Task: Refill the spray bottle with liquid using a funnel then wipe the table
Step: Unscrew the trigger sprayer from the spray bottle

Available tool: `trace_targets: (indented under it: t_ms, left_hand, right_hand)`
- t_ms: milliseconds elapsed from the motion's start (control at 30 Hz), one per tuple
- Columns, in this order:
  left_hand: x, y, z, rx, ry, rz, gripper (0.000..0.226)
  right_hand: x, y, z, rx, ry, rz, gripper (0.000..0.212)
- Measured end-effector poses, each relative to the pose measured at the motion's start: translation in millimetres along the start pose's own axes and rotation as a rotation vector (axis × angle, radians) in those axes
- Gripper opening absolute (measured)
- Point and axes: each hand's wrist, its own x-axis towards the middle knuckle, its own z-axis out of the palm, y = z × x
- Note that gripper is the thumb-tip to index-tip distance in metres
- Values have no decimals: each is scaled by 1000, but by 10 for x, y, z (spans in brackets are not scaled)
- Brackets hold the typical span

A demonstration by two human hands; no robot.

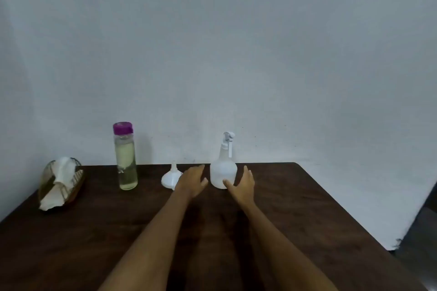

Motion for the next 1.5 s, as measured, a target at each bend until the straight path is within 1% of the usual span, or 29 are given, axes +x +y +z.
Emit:
trace_targets:
  t_ms: [67,133,200,267,300,367,433,633,767,900,1067,1167,1233,1333,1433,1500]
  left_hand:
    - [182,13,134,-153,-10,3,47]
    - [311,49,193,-172,-34,-7,47]
    - [426,88,275,-194,-70,-10,51]
    - [478,159,323,-212,-88,-1,51]
    - [497,184,358,-223,-81,-11,48]
    - [461,244,402,-226,-72,-28,46]
    - [358,305,408,-203,-83,-27,48]
    - [-195,510,99,-243,-31,37,52]
    - [-846,574,3,-220,-41,29,58]
    - [-1445,650,-33,-237,-38,24,58]
    - [-1907,750,-1,-256,-49,-5,62]
    - [-2105,735,104,-276,-55,2,61]
    - [-2184,701,191,-310,-49,0,62]
    - [-2192,675,284,-362,-13,-26,67]
    - [-2089,751,298,-474,41,-102,77]
    - [-2002,805,322,-530,58,-144,79]
  right_hand:
    - [193,15,37,15,-26,-37,97]
    - [362,1,61,1,-97,-58,101]
    - [478,37,128,10,-143,-81,96]
    - [525,65,180,25,-125,-100,83]
    - [531,74,196,34,-104,-101,82]
    - [516,83,200,51,-85,-89,86]
    - [440,80,176,49,-81,-80,87]
    - [-94,-91,-207,104,-32,-115,90]
    - [-773,-128,-459,82,-80,-119,87]
    - [-1326,-131,-634,47,-112,-123,87]
    - [-1804,-69,-742,47,-158,-72,90]
    - [-2041,10,-773,5,-175,-57,94]
    - [-2144,58,-781,-22,-170,-83,96]
    - [-2145,72,-790,-74,-169,-123,92]
    - [-2111,52,-846,-93,-229,-75,93]
    - [-2118,60,-903,-161,-297,-92,98]
